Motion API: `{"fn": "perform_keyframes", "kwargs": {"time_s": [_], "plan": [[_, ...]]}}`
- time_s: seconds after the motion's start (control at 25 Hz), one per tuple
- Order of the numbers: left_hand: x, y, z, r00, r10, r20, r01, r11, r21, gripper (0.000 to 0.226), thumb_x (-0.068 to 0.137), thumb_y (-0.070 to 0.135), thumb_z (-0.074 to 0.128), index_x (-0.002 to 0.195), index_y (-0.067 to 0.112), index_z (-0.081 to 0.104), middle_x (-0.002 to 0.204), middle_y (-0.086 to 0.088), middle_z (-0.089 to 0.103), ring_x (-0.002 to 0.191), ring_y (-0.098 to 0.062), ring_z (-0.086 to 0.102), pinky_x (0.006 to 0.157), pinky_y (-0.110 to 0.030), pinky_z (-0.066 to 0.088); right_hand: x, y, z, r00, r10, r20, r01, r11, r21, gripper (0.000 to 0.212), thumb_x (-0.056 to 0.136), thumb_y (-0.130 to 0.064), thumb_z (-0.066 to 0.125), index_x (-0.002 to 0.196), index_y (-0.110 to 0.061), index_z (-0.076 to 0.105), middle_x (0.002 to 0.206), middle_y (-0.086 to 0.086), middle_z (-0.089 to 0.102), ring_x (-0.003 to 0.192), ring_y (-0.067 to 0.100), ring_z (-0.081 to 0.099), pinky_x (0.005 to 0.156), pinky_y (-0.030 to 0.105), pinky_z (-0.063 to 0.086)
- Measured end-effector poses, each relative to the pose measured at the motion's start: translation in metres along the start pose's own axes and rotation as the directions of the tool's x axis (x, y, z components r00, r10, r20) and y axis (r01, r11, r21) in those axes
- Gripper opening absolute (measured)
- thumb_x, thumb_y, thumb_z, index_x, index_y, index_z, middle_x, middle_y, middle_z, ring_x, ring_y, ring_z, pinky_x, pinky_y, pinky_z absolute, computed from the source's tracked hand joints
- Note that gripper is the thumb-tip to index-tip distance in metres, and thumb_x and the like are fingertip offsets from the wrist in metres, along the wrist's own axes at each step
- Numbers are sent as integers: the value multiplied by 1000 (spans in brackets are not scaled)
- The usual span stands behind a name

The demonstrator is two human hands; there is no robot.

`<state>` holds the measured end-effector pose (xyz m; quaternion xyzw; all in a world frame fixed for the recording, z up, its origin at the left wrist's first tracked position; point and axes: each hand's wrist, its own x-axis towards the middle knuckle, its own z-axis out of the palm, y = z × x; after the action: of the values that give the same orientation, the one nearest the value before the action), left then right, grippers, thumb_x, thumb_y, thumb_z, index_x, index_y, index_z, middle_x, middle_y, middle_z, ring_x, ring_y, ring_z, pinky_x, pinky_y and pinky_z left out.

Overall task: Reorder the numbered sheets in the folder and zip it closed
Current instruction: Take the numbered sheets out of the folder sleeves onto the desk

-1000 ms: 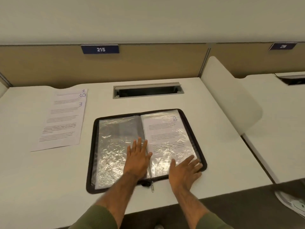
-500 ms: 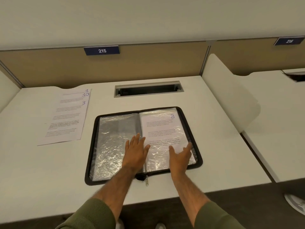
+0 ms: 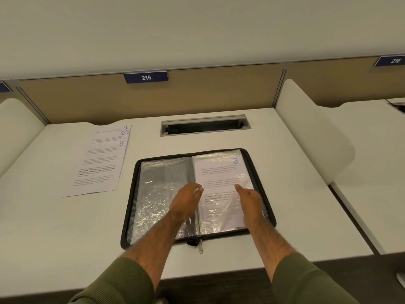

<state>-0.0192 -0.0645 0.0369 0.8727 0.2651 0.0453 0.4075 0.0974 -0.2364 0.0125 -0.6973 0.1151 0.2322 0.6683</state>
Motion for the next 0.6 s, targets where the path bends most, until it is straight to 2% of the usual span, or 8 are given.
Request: {"fn": "perform_keyframes", "kwargs": {"time_s": [0.08, 0.16, 0.24, 0.28, 0.36, 0.44, 0.52, 0.6], "plan": [[3, -7, 5, 998, -15, 53, 14, 1000, 17, 32, 106, 38, 47, 125, 18, 62, 127, 4, 64, 107, -11, 59, 92, -30, 50, 2, -13, -8, 998, 11, 60, -11, 1000, 6, 38, 84, -35, 79, 107, -10, 62, 99, 6, 67, 88, 26, 64, 67, 31, 48], [4, -10, 13, 994, -13, 111, 10, 1000, 29, 32, 104, 39, 50, 126, 20, 63, 129, 1, 65, 110, -13, 61, 97, -35, 52, 3, -25, -15, 989, 74, 128, -71, 997, -26, 46, 87, -33, 78, 121, -23, 48, 107, 9, 70, 93, 28, 70, 65, 30, 48], [2, -8, 22, 986, 8, 166, -15, 999, 43, 32, 104, 38, 52, 128, 20, 64, 129, 1, 65, 111, -13, 61, 98, -34, 52, 3, -29, -21, 988, 103, 113, -93, 991, -91, 38, 87, -26, 78, 115, -10, 57, 99, 12, 71, 81, 26, 69, 62, 30, 50], [2, -6, 26, 983, 15, 181, -25, 998, 51, 32, 104, 38, 51, 127, 20, 65, 128, 1, 65, 110, -13, 61, 97, -35, 52, 3, -29, -22, 991, 101, 88, -88, 986, -140, 31, 86, -20, 79, 105, -2, 63, 91, 13, 70, 71, 24, 65, 58, 29, 49], [6, -2, 34, 984, 17, 175, -28, 998, 62, 31, 104, 41, 50, 120, 20, 67, 122, 2, 68, 105, -13, 62, 95, -37, 53, -1, -26, -22, 998, 35, 42, -23, 967, -252, 18, 85, -14, 78, 84, -2, 65, 78, 13, 67, 61, 21, 59, 54, 31, 48], [16, 11, 40, 991, 14, 130, -26, 995, 92, 32, 104, 43, 49, 110, 19, 68, 113, 3, 69, 98, -14, 63, 88, -35, 53, -6, -20, -20, 993, -115, 3, 105, 893, -438, 22, 85, -15, 76, 70, -10, 60, 69, 5, 66, 57, 17, 58, 55, 35, 52], [32, 33, 43, 997, -1, 74, -5, 996, 85, 35, 103, 46, 49, 89, 18, 63, 90, 3, 66, 79, -13, 59, 73, -32, 51, -15, -15, -15, 971, -237, -27, 177, 791, -585, 21, 87, -16, 71, 70, -16, 59, 70, -4, 65, 61, 12, 60, 58, 31, 54], [49, 60, 46, 998, -48, 41, 46, 998, 42, 45, 100, 51, 51, 69, 19, 48, 68, 3, 51, 61, -12, 47, 62, -31, 43, -22, -7, -11, 955, -295, -32, 204, 731, -651, 16, 88, -18, 67, 74, -21, 58, 75, -7, 64, 68, 11, 63, 62, 32, 58]]}}
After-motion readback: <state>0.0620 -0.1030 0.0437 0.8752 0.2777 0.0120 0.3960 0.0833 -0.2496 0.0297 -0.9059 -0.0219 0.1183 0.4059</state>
